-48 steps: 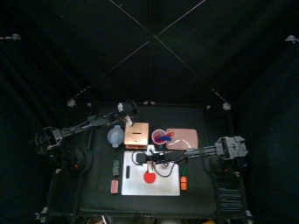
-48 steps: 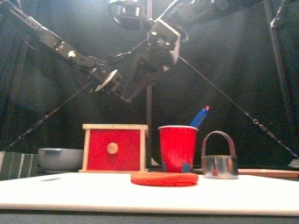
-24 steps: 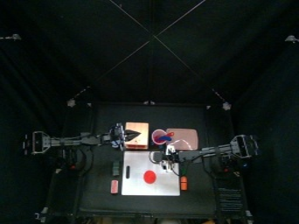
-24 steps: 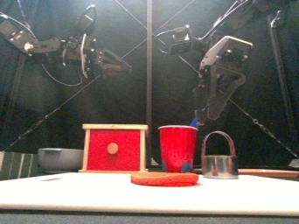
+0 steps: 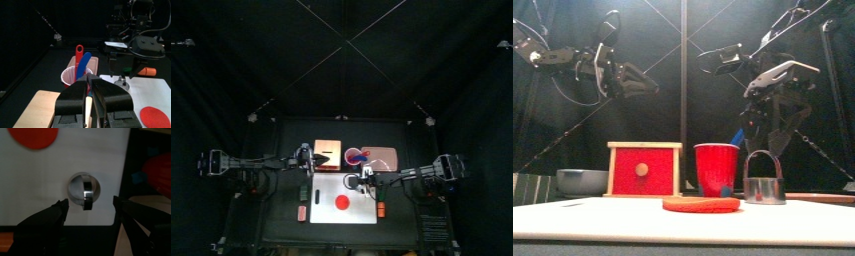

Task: Get the cutter from the drawer then cut the dough then place the extra dough in the bowl
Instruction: Cut the dough

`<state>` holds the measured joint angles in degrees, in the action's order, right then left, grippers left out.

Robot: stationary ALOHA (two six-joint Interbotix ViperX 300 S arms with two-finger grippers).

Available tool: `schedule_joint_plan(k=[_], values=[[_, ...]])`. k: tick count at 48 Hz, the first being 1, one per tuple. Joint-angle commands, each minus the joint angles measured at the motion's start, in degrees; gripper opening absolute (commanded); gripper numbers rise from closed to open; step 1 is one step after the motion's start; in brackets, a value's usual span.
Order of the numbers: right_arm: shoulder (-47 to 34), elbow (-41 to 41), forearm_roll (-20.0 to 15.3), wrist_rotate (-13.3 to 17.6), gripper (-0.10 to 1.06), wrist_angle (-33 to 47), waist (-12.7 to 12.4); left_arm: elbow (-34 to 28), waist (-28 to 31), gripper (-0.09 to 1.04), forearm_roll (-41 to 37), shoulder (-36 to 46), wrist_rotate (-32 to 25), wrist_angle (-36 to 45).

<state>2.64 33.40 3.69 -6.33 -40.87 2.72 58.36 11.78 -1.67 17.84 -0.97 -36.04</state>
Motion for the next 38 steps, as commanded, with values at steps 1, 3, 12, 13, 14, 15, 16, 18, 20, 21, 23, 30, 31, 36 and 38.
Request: schedule_joint_plan(k=[1, 3, 12, 13, 14, 15, 16, 18, 20, 21, 23, 30, 31, 36, 38], values=[[-0.4, -2.0, -2.4, -4.0, 0.98, 0.4, -0.9, -0.4, -0.3, 0.54, 0.9, 0.1, 0.0, -0.6], [-0.6, -2.4, -2.4, -4.4, 0.98, 0.4, -1.0, -0.2, -0.3, 0.54, 1.1, 0.0, 0.0, -0.6], [-0.9, -2.8, -1.9, -5.3, 0.85, 0.3, -2.5, 0.9, -0.4, 0.53, 1.8, 0.0, 0.0, -0.6], [-0.9, -2.7, -1.9, -5.4, 0.83, 0.3, -2.5, 1.0, -0.4, 0.53, 1.8, 0.1, 0.0, -0.6], [-0.9, -2.7, -1.9, -5.4, 0.80, 0.3, -2.7, 1.1, -0.4, 0.53, 1.9, 0.1, 0.0, -0.6], [-0.9, -2.7, -1.9, -5.4, 0.78, 0.3, -2.8, 1.1, -0.4, 0.53, 1.9, 0.0, 0.0, -0.6], [-0.9, -2.6, -1.9, -5.4, 0.76, 0.3, -2.8, 1.1, -0.4, 0.53, 2.0, 0.0, 0.0, -0.6], [-0.9, -2.4, -1.9, -5.6, 0.70, 0.3, -2.8, 1.2, -0.5, 0.53, 2.1, 0.0, 0.0, -0.4], [-0.9, -2.5, -1.9, -5.8, 0.66, 0.2, -2.8, 1.3, -0.6, 0.53, 2.3, 0.0, 0.0, -0.6], [-1.0, -2.4, -1.9, -5.8, 0.65, 0.2, -2.7, 1.3, -0.6, 0.53, 2.3, 0.1, 0.0, -0.6], [-0.9, -2.5, -1.9, -5.9, 0.62, 0.1, -2.7, 1.4, -0.6, 0.53, 2.4, 0.0, 0.0, -0.6], [-1.0, -3.6, -1.9, -5.7, 0.60, -0.7, -2.5, 1.4, -0.6, 0.53, 3.0, 0.0, 0.0, -0.6], [-0.9, -3.9, -1.9, -5.3, 0.60, -0.8, -2.5, 1.4, -0.7, 0.53, 3.0, 0.1, 0.0, -0.6], [-0.9, -6.5, -2.6, -4.1, 0.60, -3.0, -1.6, 1.4, -0.7, 0.53, 3.0, 0.0, 0.0, -0.6], [-1.0, -8.0, -2.9, -3.1, 0.60, -3.8, -1.1, 1.4, -0.6, 0.53, 3.0, 0.0, 0.0, -0.6]])
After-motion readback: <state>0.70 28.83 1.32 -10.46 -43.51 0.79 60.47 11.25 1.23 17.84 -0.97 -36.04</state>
